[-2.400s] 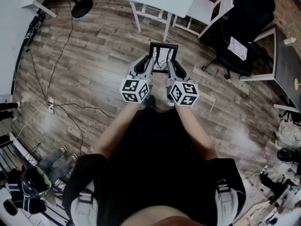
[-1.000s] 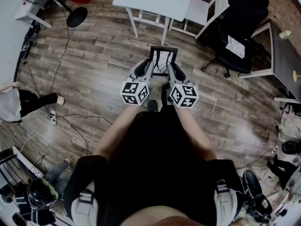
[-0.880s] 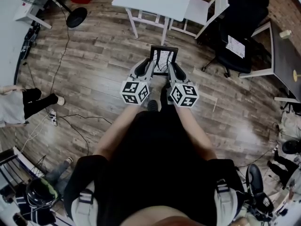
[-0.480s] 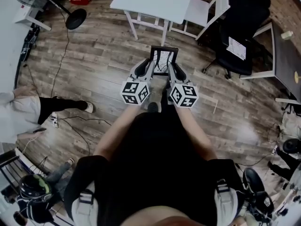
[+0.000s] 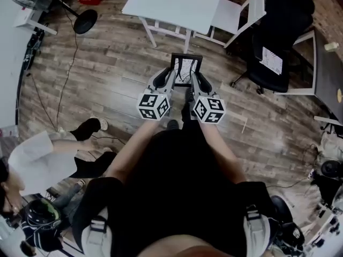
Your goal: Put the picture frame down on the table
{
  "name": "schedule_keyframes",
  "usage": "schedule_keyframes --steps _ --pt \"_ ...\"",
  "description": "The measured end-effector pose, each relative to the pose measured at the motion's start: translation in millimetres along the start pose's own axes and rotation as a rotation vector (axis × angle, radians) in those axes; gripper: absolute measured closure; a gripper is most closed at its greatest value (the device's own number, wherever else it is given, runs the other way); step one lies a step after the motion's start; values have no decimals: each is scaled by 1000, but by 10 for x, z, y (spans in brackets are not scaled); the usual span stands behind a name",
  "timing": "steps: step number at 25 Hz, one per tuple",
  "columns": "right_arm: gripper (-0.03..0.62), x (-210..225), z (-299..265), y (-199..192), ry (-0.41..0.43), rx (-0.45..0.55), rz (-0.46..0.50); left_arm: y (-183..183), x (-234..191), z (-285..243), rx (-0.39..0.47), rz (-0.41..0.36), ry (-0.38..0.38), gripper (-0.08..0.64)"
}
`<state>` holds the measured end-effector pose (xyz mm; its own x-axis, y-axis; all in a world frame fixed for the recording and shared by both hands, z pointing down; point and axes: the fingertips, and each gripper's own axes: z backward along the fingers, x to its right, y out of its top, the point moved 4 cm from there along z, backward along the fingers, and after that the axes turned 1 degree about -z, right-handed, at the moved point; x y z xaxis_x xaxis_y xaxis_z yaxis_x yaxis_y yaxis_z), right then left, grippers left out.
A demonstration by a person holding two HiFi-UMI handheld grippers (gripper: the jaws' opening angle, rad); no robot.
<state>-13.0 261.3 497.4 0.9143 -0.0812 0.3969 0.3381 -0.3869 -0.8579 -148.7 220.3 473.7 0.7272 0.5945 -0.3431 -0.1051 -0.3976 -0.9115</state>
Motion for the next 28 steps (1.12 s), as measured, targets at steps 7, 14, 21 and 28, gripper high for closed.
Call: schedule_keyframes --steps 7,14,21,28 --pt "522 354 -365 225 -3 -25 -22 102 -51 -543 -27 4 7 479" --pt "522 651 -604 446 7 -40 -40 198 -36 -965 -45 15 21 479" --pt "522 919 -818 679 37 -56 -37 313 6 -1332 -44 12 50 479" --pt "522 1113 -1044 860 82 -69 -40 429 13 -1611 -24 18 100 479"
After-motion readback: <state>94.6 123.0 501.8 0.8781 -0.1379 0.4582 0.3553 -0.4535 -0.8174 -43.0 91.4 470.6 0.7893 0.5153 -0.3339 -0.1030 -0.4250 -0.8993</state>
